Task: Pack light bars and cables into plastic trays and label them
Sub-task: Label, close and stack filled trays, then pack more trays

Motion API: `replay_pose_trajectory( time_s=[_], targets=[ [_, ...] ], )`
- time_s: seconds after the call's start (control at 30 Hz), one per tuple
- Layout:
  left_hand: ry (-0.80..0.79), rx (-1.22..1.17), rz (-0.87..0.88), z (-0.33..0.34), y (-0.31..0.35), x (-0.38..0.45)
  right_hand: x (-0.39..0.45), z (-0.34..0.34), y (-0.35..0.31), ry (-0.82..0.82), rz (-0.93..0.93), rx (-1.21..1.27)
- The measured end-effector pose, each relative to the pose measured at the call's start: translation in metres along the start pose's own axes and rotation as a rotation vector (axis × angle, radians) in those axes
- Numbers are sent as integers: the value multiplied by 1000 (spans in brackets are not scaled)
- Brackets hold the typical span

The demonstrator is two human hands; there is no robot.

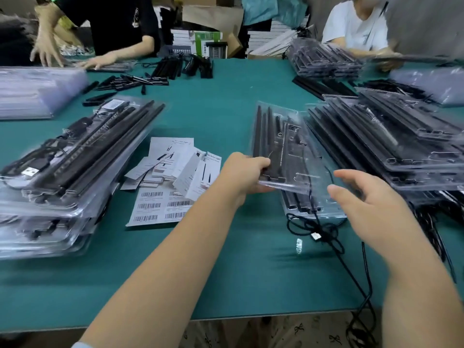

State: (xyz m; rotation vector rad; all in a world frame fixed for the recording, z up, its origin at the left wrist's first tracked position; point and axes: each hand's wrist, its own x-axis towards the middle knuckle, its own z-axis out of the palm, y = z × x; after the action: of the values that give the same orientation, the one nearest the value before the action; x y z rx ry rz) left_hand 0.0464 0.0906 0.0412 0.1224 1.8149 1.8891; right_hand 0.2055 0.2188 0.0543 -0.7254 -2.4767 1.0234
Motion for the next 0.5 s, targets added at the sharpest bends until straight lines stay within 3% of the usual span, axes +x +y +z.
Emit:
replay_pose_trajectory(
  time_s=[0.13, 0.27, 0.4, 0.5],
  targets=[
    [-17, -162, -7, -30, 0, -13, -5, 23, -13, -11, 33, 200],
    [9, -92, 49, -61, -6, -23, -6, 54, -33, -149, 184, 506],
    [92, -39, 35, -80, -18, -26, -10, 83, -43, -202, 146, 298],
    [163, 313, 110, -79, -31, -28, -13, 91, -40, -190, 165, 101]
  ],
)
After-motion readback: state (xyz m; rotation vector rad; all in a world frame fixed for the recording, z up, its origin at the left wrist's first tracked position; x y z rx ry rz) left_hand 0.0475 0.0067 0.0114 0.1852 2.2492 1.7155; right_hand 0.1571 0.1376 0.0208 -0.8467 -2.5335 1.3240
